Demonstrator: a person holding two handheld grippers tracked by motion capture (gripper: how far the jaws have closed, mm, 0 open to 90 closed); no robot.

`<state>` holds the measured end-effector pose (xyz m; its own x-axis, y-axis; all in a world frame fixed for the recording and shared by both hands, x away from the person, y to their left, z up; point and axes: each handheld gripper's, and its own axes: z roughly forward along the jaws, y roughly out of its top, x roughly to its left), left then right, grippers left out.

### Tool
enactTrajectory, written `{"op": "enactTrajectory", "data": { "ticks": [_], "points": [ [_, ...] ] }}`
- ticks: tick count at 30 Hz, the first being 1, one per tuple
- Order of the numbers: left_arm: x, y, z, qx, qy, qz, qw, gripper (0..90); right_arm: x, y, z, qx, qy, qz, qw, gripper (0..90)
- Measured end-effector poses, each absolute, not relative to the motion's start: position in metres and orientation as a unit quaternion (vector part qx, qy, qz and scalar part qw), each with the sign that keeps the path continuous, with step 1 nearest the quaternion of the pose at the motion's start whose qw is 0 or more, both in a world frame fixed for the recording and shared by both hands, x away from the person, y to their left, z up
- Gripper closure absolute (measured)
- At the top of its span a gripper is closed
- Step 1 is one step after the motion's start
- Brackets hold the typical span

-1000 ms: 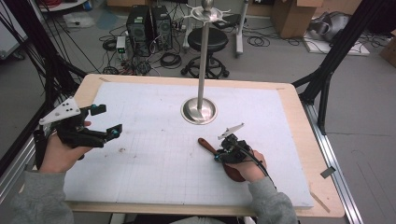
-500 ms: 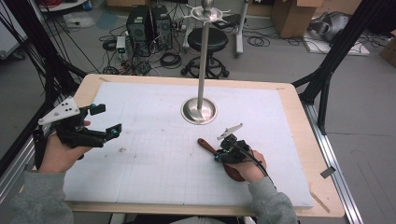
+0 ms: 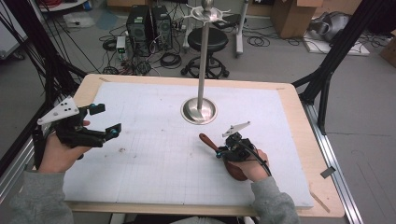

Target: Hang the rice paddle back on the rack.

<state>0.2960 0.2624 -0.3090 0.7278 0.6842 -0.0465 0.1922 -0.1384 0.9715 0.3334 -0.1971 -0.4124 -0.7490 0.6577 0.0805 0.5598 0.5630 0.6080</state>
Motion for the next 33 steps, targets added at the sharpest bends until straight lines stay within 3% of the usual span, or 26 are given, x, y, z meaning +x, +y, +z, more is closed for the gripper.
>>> {"op": "enactTrajectory", "data": {
  "ticks": [33],
  "points": [
    [0.296,0.265,-0.309,0.72,0.306,0.213,0.584,3.7,0.327,-0.227,-0.373,0.345,0.832,0.42,0.109,76.7]
  ]
}}
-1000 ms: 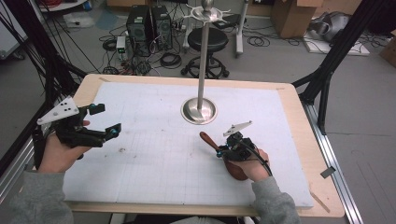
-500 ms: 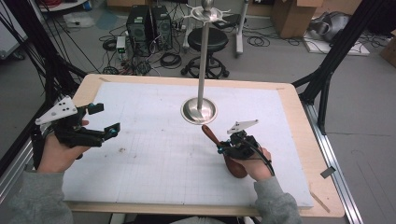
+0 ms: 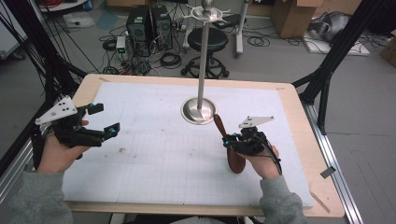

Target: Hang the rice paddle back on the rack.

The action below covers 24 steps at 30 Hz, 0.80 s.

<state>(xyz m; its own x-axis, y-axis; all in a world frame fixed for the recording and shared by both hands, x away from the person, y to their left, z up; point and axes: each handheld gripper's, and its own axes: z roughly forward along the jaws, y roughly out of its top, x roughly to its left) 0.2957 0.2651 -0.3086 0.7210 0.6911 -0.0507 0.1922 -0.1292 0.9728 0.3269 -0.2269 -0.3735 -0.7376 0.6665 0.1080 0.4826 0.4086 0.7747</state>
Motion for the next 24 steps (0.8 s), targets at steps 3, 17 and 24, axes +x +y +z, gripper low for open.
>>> {"op": "enactTrajectory", "data": {
  "ticks": [3,17,24],
  "points": [
    [0.296,0.265,-0.308,0.719,0.306,0.214,0.585,3.8,0.326,-0.231,-0.37,0.343,0.828,0.429,0.114,76.7],
    [0.295,0.266,-0.307,0.718,0.307,0.216,0.586,3.8,0.323,-0.242,-0.357,0.343,0.809,0.46,0.129,77.0],
    [0.294,0.266,-0.307,0.718,0.307,0.217,0.585,3.7,0.319,-0.249,-0.347,0.34,0.8,0.476,0.134,77.0]
  ]
}}
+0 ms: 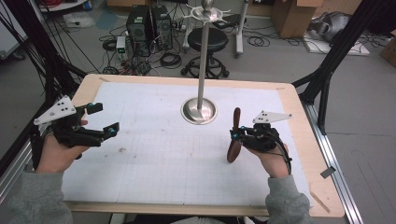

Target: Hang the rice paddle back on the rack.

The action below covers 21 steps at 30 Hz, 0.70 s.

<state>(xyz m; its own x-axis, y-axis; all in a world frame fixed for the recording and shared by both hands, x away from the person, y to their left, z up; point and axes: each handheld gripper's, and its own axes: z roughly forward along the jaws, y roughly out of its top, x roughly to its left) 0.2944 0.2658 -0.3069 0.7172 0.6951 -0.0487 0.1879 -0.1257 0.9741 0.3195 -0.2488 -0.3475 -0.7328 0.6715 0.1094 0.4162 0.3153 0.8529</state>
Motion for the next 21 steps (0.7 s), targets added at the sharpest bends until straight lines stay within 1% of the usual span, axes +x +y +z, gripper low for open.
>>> {"op": "enactTrajectory", "data": {
  "ticks": [21],
  "points": [
    [0.2922,0.2659,-0.3023,0.717,0.3,0.217,0.59,3.8,0.3198,-0.2558,-0.341,0.338,0.789,0.493,0.142,77.1]
  ]
}}
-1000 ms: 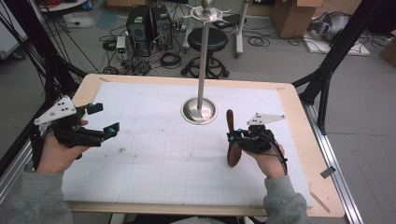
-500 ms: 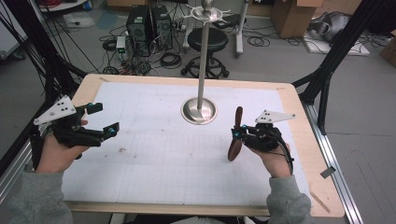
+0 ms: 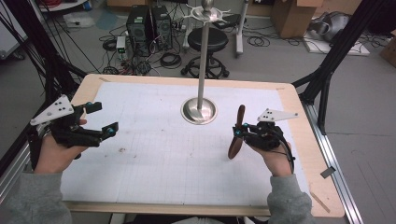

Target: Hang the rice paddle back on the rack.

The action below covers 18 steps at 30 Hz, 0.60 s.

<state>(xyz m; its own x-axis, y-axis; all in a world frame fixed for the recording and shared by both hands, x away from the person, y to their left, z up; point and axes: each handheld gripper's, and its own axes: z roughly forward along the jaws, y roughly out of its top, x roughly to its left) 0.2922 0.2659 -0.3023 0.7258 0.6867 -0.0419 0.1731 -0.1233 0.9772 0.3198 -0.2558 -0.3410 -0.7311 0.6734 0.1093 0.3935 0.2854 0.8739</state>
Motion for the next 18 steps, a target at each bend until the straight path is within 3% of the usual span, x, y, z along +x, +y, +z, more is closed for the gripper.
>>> {"op": "enactTrajectory", "data": {
  "ticks": [18],
  "points": [
    [0.296,0.271,-0.307,0.714,0.311,0.215,0.589,3.8,0.335,-0.266,-0.321,0.351,0.771,0.515,0.132,77.1]
  ]
}}
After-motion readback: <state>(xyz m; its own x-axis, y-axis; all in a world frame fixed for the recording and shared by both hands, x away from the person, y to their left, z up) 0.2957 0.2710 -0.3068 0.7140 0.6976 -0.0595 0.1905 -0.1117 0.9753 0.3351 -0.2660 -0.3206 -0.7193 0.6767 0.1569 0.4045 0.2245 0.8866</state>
